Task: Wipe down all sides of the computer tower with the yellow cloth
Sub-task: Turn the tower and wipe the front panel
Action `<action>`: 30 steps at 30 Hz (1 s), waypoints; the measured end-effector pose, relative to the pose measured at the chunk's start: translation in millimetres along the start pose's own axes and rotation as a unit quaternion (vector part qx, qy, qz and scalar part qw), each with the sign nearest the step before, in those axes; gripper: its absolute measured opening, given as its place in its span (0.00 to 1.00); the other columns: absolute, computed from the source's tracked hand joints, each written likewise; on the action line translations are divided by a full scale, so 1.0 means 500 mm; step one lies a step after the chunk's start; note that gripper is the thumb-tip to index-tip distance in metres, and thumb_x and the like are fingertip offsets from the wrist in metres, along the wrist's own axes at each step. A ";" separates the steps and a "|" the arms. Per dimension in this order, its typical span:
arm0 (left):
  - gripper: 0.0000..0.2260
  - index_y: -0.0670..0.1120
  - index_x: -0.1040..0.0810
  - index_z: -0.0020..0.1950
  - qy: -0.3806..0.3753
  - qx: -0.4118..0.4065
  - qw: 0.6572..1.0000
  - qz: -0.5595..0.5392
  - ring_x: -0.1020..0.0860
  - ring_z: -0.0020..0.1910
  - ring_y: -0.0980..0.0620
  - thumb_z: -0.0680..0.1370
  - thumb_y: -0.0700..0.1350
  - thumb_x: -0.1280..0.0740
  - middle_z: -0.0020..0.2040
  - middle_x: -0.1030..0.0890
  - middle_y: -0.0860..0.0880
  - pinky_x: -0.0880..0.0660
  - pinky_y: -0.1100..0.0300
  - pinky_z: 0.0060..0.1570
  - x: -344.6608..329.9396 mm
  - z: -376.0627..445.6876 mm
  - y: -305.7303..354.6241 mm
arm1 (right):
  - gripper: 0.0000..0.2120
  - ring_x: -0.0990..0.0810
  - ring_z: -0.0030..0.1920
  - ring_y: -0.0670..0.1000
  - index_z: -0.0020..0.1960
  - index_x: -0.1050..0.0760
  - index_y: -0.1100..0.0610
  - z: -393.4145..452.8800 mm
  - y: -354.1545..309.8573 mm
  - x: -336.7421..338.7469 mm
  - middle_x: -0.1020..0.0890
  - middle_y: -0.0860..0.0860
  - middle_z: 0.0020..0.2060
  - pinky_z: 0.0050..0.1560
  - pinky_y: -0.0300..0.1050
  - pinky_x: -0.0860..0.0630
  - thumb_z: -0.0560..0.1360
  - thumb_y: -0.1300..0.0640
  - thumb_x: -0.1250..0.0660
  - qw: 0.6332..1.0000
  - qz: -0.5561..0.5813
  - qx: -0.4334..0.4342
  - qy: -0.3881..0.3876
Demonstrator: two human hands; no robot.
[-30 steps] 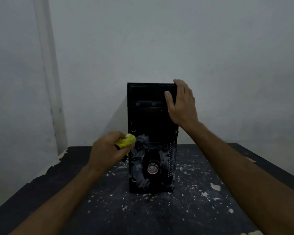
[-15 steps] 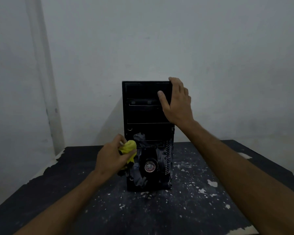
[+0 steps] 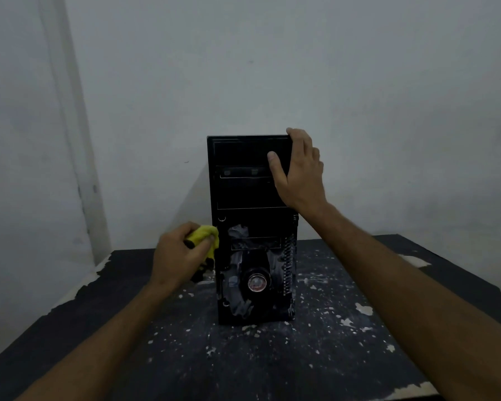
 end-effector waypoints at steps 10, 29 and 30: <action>0.12 0.52 0.21 0.42 0.022 0.001 1.000 0.023 0.23 0.30 0.56 0.74 0.60 0.30 0.33 0.20 0.53 0.26 0.53 0.27 0.003 0.005 -0.003 | 0.28 0.30 0.67 0.56 0.76 0.38 0.52 0.000 0.001 -0.002 0.34 0.50 0.74 0.61 0.60 0.29 0.82 0.39 0.41 1.000 0.000 -0.001 0.004; 0.08 0.52 0.19 0.43 0.057 -0.015 0.995 0.085 0.24 0.31 0.60 0.74 0.54 0.26 0.33 0.21 0.57 0.34 0.63 0.28 0.014 0.022 0.047 | 0.27 0.30 0.65 0.55 0.75 0.37 0.52 0.001 0.000 0.004 0.33 0.50 0.73 0.61 0.60 0.29 0.81 0.40 0.40 1.000 0.005 -0.004 0.009; 0.08 0.51 0.18 0.44 0.062 -0.023 0.994 0.087 0.24 0.31 0.59 0.74 0.55 0.27 0.34 0.21 0.57 0.34 0.63 0.29 0.015 0.029 0.052 | 0.27 0.30 0.65 0.55 0.75 0.37 0.52 0.001 0.001 0.005 0.33 0.50 0.73 0.61 0.59 0.29 0.81 0.40 0.40 1.000 0.003 -0.003 0.009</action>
Point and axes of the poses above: each hand's wrist, its own z-axis towards the middle knuckle, its own x-axis out of the back of the hand, y = z × x, the point moved 4 cm from there along z, towards the middle knuckle
